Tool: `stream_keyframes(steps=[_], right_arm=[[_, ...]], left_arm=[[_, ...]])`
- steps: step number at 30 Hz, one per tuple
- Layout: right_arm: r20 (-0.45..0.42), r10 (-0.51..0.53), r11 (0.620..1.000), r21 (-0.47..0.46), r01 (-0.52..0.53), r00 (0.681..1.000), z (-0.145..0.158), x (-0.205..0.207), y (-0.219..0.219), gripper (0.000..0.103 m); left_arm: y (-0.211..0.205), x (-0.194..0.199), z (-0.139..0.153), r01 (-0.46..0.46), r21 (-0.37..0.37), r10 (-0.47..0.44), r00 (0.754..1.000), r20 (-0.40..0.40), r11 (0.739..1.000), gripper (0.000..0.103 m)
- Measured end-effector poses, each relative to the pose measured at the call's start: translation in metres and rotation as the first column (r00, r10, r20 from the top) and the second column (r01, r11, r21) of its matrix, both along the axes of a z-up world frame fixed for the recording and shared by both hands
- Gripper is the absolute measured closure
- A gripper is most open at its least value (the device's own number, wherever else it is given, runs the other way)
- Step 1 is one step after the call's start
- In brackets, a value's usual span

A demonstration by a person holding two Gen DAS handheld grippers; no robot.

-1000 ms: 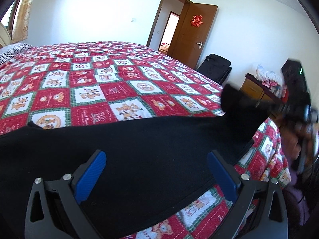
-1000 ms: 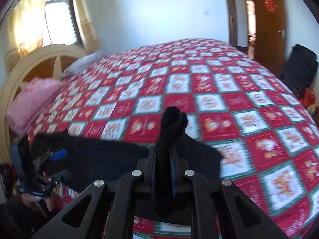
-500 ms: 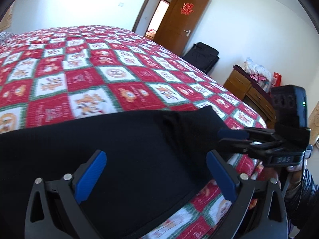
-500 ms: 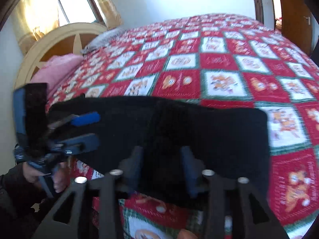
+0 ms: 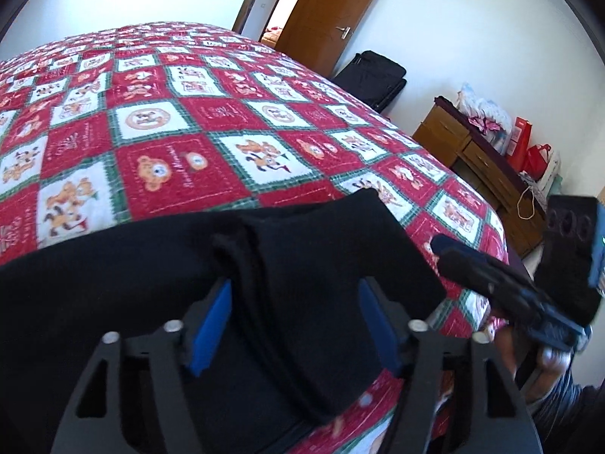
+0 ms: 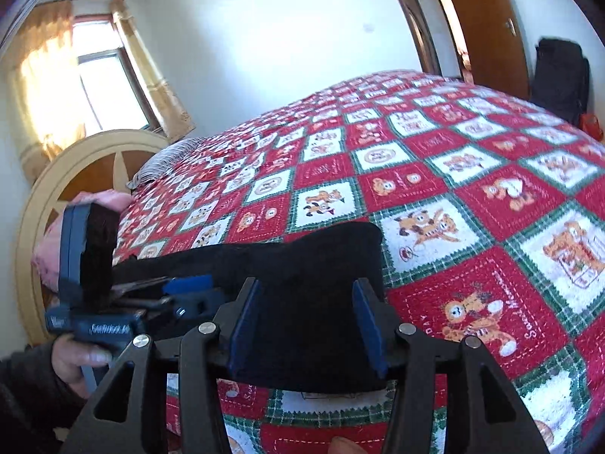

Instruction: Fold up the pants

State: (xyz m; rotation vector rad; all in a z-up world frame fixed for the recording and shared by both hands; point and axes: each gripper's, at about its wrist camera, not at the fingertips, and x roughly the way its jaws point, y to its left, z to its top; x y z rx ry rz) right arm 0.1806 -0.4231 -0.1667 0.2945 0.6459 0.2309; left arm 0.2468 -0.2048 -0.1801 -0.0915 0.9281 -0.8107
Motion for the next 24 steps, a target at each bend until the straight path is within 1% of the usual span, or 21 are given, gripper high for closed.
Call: stream_keyframes(steps=[1, 2, 3, 4, 5, 6, 7, 11, 16, 19, 21, 22, 24], right_arm=[[0.006, 0.012, 1.000, 0.002, -0.012, 1.000, 0.000, 0.000, 0.001, 0.051], [0.013, 0.016, 1.000, 0.002, -0.016, 1.000, 0.001, -0.001, 0.002, 0.050], [0.019, 0.014, 1.000, -0.001, -0.014, 1.000, 0.001, -0.001, 0.002, 0.049], [0.020, 0.006, 1.000, 0.003, -0.006, 1.000, 0.001, -0.002, 0.000, 0.045], [0.022, 0.000, 1.000, 0.008, 0.000, 1.000, 0.000, -0.003, -0.002, 0.042], [0.030, -0.014, 1.000, 0.019, 0.014, 0.999, 0.001, -0.004, -0.005, 0.039], [0.036, -0.026, 0.999, 0.024, 0.025, 0.999, 0.002, -0.005, -0.008, 0.038], [0.051, -0.063, 0.997, 0.048, 0.061, 0.997, 0.003, -0.006, -0.017, 0.038], [0.052, -0.046, 0.999, 0.021, 0.045, 0.998, 0.003, -0.005, -0.010, 0.037], [0.059, -0.030, 1.000, -0.002, 0.030, 0.998, 0.003, -0.006, -0.005, 0.037], [0.060, -0.016, 1.000, -0.015, 0.017, 0.998, 0.003, -0.007, -0.001, 0.037], [0.061, -0.011, 1.000, -0.021, 0.012, 0.998, 0.003, -0.007, 0.001, 0.037], [0.065, 0.002, 0.999, -0.034, 0.000, 0.998, 0.003, -0.008, 0.004, 0.037]], left_arm=[[-0.004, 0.000, -0.001, -0.001, 0.008, 0.001, 1.000, -0.005, 1.000, 0.050], [-0.008, 0.000, -0.002, -0.003, 0.021, 0.004, 1.000, -0.003, 1.000, 0.056], [-0.010, 0.000, -0.003, -0.012, 0.038, 0.012, 1.000, 0.006, 0.999, 0.069], [-0.012, 0.002, -0.003, -0.021, 0.052, 0.021, 1.000, 0.011, 0.998, 0.082], [-0.012, 0.002, -0.002, -0.026, 0.052, 0.026, 1.000, 0.011, 0.998, 0.087], [-0.011, 0.003, -0.002, -0.026, 0.045, 0.026, 1.000, 0.007, 0.999, 0.088], [-0.008, 0.002, 0.001, -0.029, 0.034, 0.029, 1.000, 0.011, 0.999, 0.090], [0.005, -0.005, 0.020, -0.029, 0.005, 0.029, 0.998, 0.056, 1.000, 0.090], [0.028, -0.004, 0.042, -0.057, -0.028, 0.059, 0.996, 0.074, 0.998, 0.090], [0.051, 0.000, 0.050, -0.099, -0.054, 0.102, 0.993, 0.054, 0.994, 0.090], [0.065, 0.005, 0.049, -0.122, -0.073, 0.123, 0.992, 0.011, 0.990, 0.090], [0.073, 0.007, 0.047, -0.140, -0.072, 0.140, 0.990, -0.010, 0.988, 0.090], [0.085, 0.008, 0.043, -0.175, -0.067, 0.174, 0.984, -0.023, 0.982, 0.090]])
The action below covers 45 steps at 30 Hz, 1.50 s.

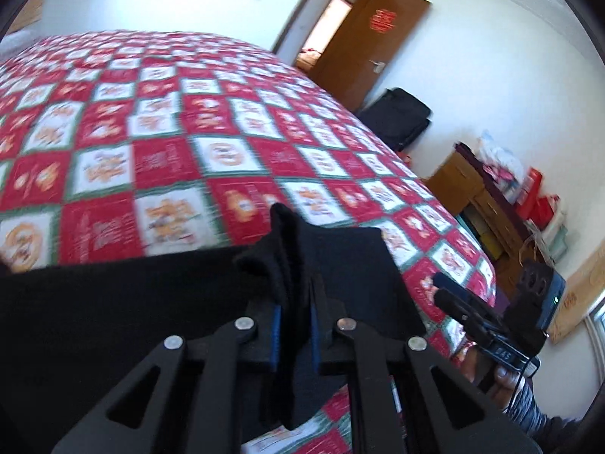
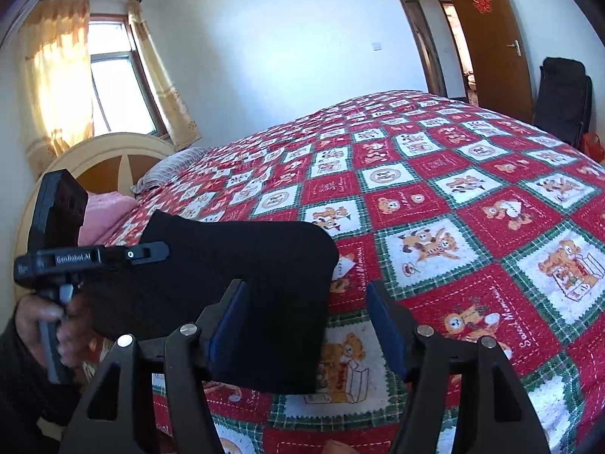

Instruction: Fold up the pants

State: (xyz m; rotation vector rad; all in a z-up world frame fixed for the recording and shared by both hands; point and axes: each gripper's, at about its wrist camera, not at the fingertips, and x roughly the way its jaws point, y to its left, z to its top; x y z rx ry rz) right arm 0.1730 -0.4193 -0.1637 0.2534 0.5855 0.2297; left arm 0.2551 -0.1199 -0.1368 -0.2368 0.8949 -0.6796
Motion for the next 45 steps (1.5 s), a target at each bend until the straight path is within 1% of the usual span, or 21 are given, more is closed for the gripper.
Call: stream_keyframes(steps=[5, 8, 12, 14, 17, 18, 20, 21, 25, 28, 30, 32, 34, 35, 40, 42, 45], right_arm=[[0.023, 0.049, 0.998, -0.047, -0.048, 0.999, 0.003, -0.005, 0.015, 0.037], [0.043, 0.118, 0.991, -0.071, -0.115, 0.992, 0.005, -0.009, 0.028, 0.037], [0.035, 0.268, 0.960, -0.090, -0.264, 0.963, 0.002, -0.015, 0.052, 0.037], [-0.002, 0.319, 0.943, -0.100, -0.318, 0.948, -0.004, -0.014, 0.064, 0.036], [-0.137, 0.336, 0.921, -0.161, -0.356, 0.932, -0.026, -0.004, 0.081, 0.036], [-0.175, 0.328, 0.918, -0.172, -0.357, 0.928, -0.033, -0.001, 0.084, 0.036], [-0.204, 0.325, 0.914, -0.182, -0.362, 0.924, -0.040, 0.002, 0.086, 0.036], [-0.197, 0.326, 0.912, -0.192, -0.362, 0.925, -0.040, 0.000, 0.086, 0.036], [-0.185, 0.328, 0.916, -0.179, -0.360, 0.927, -0.039, -0.003, 0.083, 0.036], [-0.144, 0.332, 0.924, -0.148, -0.351, 0.932, -0.033, -0.006, 0.076, 0.036], [-0.120, 0.322, 0.933, -0.127, -0.336, 0.939, -0.027, -0.006, 0.072, 0.036], [-0.115, 0.305, 0.940, -0.121, -0.318, 0.945, -0.026, -0.003, 0.070, 0.036], [-0.108, 0.280, 0.949, -0.121, -0.292, 0.954, -0.024, -0.001, 0.067, 0.036], [-0.103, 0.274, 0.951, -0.118, -0.285, 0.956, -0.023, -0.001, 0.066, 0.036], [-0.050, 0.251, 0.962, -0.100, -0.255, 0.967, -0.015, -0.003, 0.058, 0.036], [-0.046, 0.254, 0.961, -0.100, -0.258, 0.966, -0.014, -0.003, 0.059, 0.036], [-0.057, 0.265, 0.955, -0.124, -0.270, 0.963, -0.016, -0.003, 0.064, 0.036]], left_arm=[[0.028, 0.005, -0.015, -0.078, 0.011, 0.079, 0.997, -0.024, 0.997, 0.090], [0.037, 0.007, -0.025, -0.103, 0.026, 0.104, 0.994, -0.034, 0.994, 0.090], [0.044, 0.006, -0.032, -0.116, 0.054, 0.118, 0.992, -0.035, 0.992, 0.090], [0.046, 0.007, -0.038, -0.120, 0.061, 0.123, 0.991, -0.054, 0.991, 0.090], [0.048, 0.007, -0.046, -0.129, 0.081, 0.133, 0.990, -0.051, 0.988, 0.090], [0.049, 0.007, -0.048, -0.132, 0.084, 0.137, 0.989, -0.051, 0.988, 0.090], [0.049, 0.007, -0.050, -0.138, 0.097, 0.143, 0.989, -0.042, 0.986, 0.088], [0.049, 0.007, -0.051, -0.147, 0.111, 0.151, 0.988, -0.032, 0.983, 0.084], [0.050, 0.002, -0.049, -0.155, 0.128, 0.156, 0.988, 0.005, 0.980, 0.082], [0.050, -0.003, -0.047, -0.150, 0.142, 0.148, 0.989, 0.026, 0.978, 0.082], [0.049, -0.002, -0.050, -0.139, 0.127, 0.138, 0.990, 0.010, 0.982, 0.082], [0.048, 0.000, -0.053, -0.131, 0.104, 0.132, 0.991, -0.007, 0.986, 0.082], [0.048, 0.002, -0.056, -0.128, 0.100, 0.130, 0.991, -0.015, 0.987, 0.088], [0.050, 0.002, -0.055, -0.129, 0.089, 0.131, 0.991, -0.017, 0.988, 0.088], [0.063, -0.006, -0.040, -0.142, 0.051, 0.143, 0.990, -0.002, 0.988, 0.090], [0.069, -0.008, -0.035, -0.155, 0.056, 0.155, 0.988, 0.010, 0.986, 0.090], [0.073, -0.005, -0.040, -0.178, 0.077, 0.178, 0.984, 0.006, 0.981, 0.090]])
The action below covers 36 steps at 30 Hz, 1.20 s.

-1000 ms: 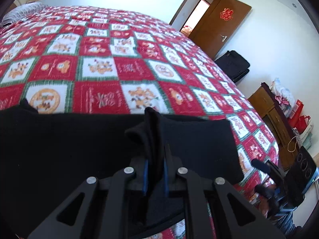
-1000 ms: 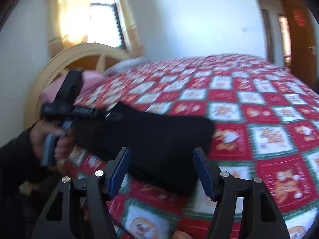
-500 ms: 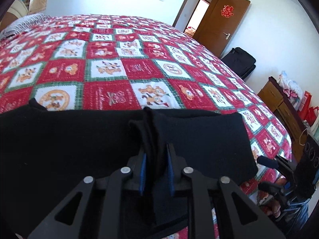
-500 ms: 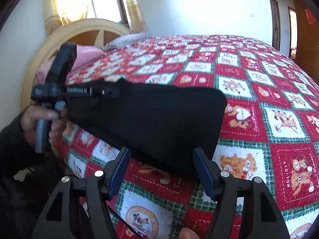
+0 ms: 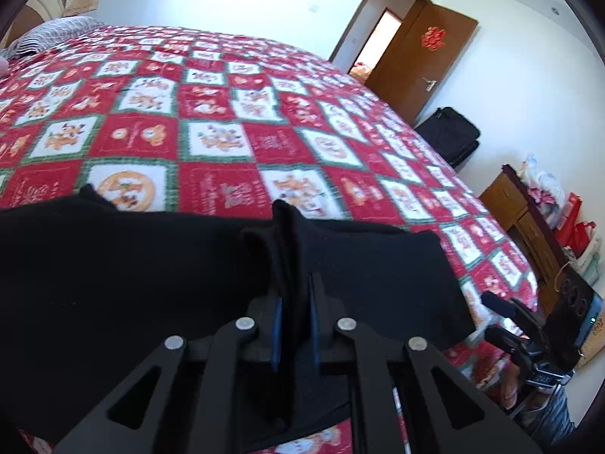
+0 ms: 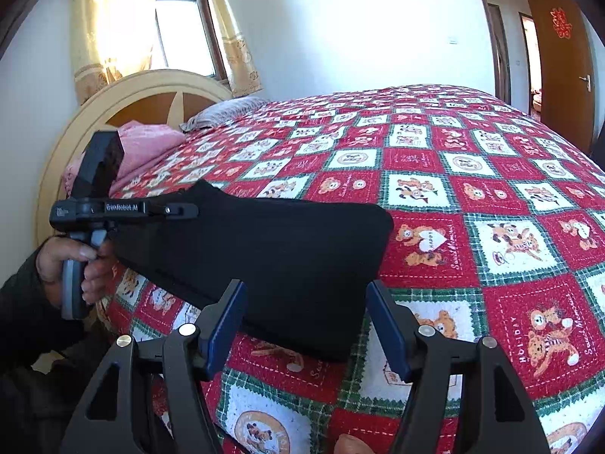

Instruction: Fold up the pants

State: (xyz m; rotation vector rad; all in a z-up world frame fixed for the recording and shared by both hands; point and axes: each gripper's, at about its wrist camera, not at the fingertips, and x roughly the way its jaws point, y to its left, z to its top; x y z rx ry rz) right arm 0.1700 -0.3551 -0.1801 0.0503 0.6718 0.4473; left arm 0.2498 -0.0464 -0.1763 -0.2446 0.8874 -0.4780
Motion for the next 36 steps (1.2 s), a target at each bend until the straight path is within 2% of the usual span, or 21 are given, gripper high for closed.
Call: stream_keyframes(steps=[2, 4, 9, 11, 14, 15, 16, 17, 18, 19, 21, 23, 24, 27, 28, 31, 36], right_arm=[[-0.002, 0.017, 1.000, -0.022, -0.017, 1.000, -0.002, -0.001, 0.005, 0.036], [0.004, 0.030, 0.999, -0.031, -0.030, 1.000, -0.002, -0.003, 0.009, 0.036], [0.018, 0.048, 0.999, 0.004, -0.048, 0.999, 0.007, 0.005, 0.020, 0.032], [-0.013, 0.049, 0.999, -0.004, -0.049, 0.999, 0.006, 0.014, 0.028, 0.029], [-0.159, 0.037, 0.997, -0.056, -0.046, 0.987, -0.019, 0.035, 0.039, 0.029], [-0.165, 0.035, 0.996, -0.076, -0.048, 0.986, -0.027, 0.035, 0.040, 0.029], [-0.140, 0.043, 0.994, -0.090, -0.056, 0.989, -0.025, 0.030, 0.040, 0.029], [-0.130, 0.045, 0.992, -0.110, -0.060, 0.990, -0.022, 0.025, 0.042, 0.029], [-0.128, 0.041, 0.993, -0.109, -0.055, 0.991, -0.019, 0.022, 0.041, 0.028], [-0.121, 0.043, 0.995, -0.080, -0.053, 0.992, -0.013, 0.017, 0.039, 0.028], [-0.125, 0.080, 0.997, -0.010, -0.081, 0.989, -0.009, 0.008, 0.038, 0.028], [-0.181, 0.081, 0.995, -0.042, -0.089, 0.980, -0.019, 0.010, 0.044, 0.028], [-0.202, 0.074, 0.991, -0.094, -0.094, 0.977, -0.029, 0.011, 0.050, 0.028], [-0.163, 0.068, 0.981, -0.169, -0.096, 0.984, -0.025, 0.005, 0.061, 0.028], [-0.149, 0.070, 0.982, -0.166, -0.095, 0.986, -0.018, 0.003, 0.065, 0.028], [-0.112, 0.145, 0.987, -0.057, -0.152, 0.983, 0.003, 0.002, 0.081, 0.028], [-0.060, 0.259, 0.965, -0.033, -0.261, 0.964, 0.015, 0.023, 0.134, 0.028]], left_arm=[[0.000, 0.004, -0.009, -0.005, 0.003, 0.005, 1.000, -0.018, 1.000, 0.090], [-0.002, 0.006, -0.018, -0.016, 0.015, 0.017, 0.999, -0.028, 1.000, 0.085], [0.000, 0.007, -0.019, -0.019, -0.007, 0.019, 1.000, -0.025, 1.000, 0.080], [-0.001, 0.006, -0.018, -0.015, -0.002, 0.014, 1.000, -0.026, 1.000, 0.078], [-0.001, 0.004, -0.015, -0.015, 0.008, 0.015, 1.000, -0.020, 1.000, 0.073], [-0.001, 0.002, -0.014, -0.017, 0.012, 0.017, 1.000, -0.015, 1.000, 0.067], [0.000, 0.000, -0.012, -0.019, 0.016, 0.019, 1.000, -0.005, 1.000, 0.056], [0.001, -0.002, -0.010, -0.026, 0.022, 0.026, 1.000, 0.005, 0.999, 0.049], [0.002, -0.005, -0.008, -0.035, 0.027, 0.034, 0.999, 0.016, 0.999, 0.039], [0.004, -0.008, -0.006, -0.042, 0.027, 0.041, 0.999, 0.031, 0.999, 0.031], [0.005, -0.012, -0.006, -0.050, 0.040, 0.048, 0.998, 0.050, 0.998, 0.025], [0.004, -0.011, -0.012, -0.049, 0.073, 0.045, 0.998, 0.050, 0.996, 0.024], [0.004, -0.011, -0.015, -0.045, 0.085, 0.041, 0.998, 0.053, 0.995, 0.024], [0.007, -0.015, -0.010, -0.041, 0.088, 0.035, 0.997, 0.066, 0.995, 0.024], [0.011, -0.017, -0.007, -0.041, 0.076, 0.035, 0.997, 0.072, 0.996, 0.024], [0.027, -0.023, 0.002, -0.052, 0.056, 0.046, 0.994, 0.094, 0.997, 0.024], [0.070, -0.033, 0.014, -0.126, 0.074, 0.115, 0.985, 0.128, 0.989, 0.024]])
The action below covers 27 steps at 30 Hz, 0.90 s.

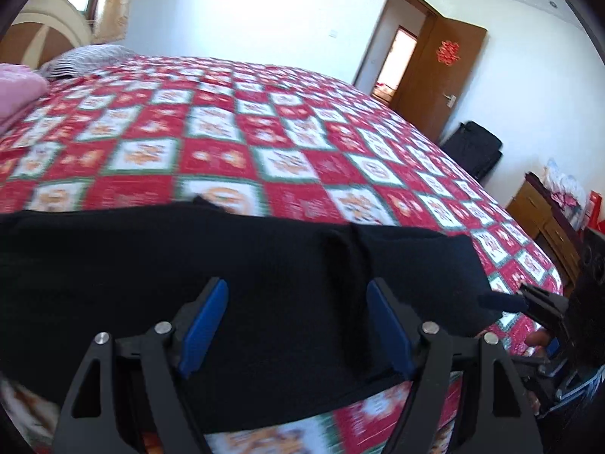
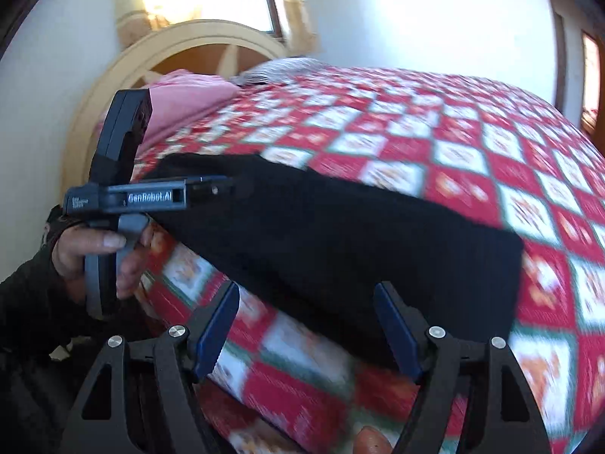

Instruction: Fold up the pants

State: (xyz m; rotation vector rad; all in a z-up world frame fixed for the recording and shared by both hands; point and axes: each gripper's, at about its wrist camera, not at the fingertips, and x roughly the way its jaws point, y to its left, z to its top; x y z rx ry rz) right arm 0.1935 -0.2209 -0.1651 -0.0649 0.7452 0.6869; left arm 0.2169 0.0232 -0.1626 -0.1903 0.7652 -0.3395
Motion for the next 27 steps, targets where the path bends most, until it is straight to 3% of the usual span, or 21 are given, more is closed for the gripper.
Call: stream_keyframes(steps=[6, 9, 10, 11, 16, 23, 27], right_arm=[[-0.013, 0.072, 0.996, 0.055, -0.071, 0.997, -0.010, 0.040, 0.057, 0.028], [-0.135, 0.103, 0.995, 0.025, -0.100, 0.985, -0.037, 0.061, 0.080, 0.028], [-0.111, 0.094, 0.996, 0.018, -0.092, 0.989, -0.040, 0.061, 0.081, 0.028], [-0.073, 0.091, 0.996, 0.020, -0.090, 0.993, -0.040, 0.060, 0.081, 0.028], [-0.059, 0.077, 0.995, 0.065, -0.073, 0.995, -0.023, 0.043, 0.064, 0.028], [-0.025, 0.044, 0.997, 0.072, -0.042, 0.999, -0.010, 0.007, 0.032, 0.028], [-0.014, 0.038, 0.998, 0.056, -0.037, 0.999, -0.013, -0.002, 0.027, 0.028]], left_arm=[[0.061, -0.008, 0.003, -0.128, 0.052, 0.127, 0.992, 0.013, 0.990, 0.024], [0.097, -0.008, -0.004, -0.205, 0.085, 0.206, 0.979, 0.000, 0.975, 0.024], [0.106, -0.009, -0.006, -0.223, 0.089, 0.224, 0.975, -0.004, 0.971, 0.024], [0.115, -0.010, -0.007, -0.239, 0.091, 0.241, 0.971, -0.005, 0.967, 0.024], [0.158, -0.014, -0.012, -0.321, 0.125, 0.322, 0.947, 0.013, 0.939, 0.024], [0.200, -0.003, -0.024, -0.370, 0.067, 0.371, 0.929, -0.002, 0.927, 0.024], [0.213, 0.004, -0.026, -0.404, 0.070, 0.405, 0.914, -0.001, 0.912, 0.026]])
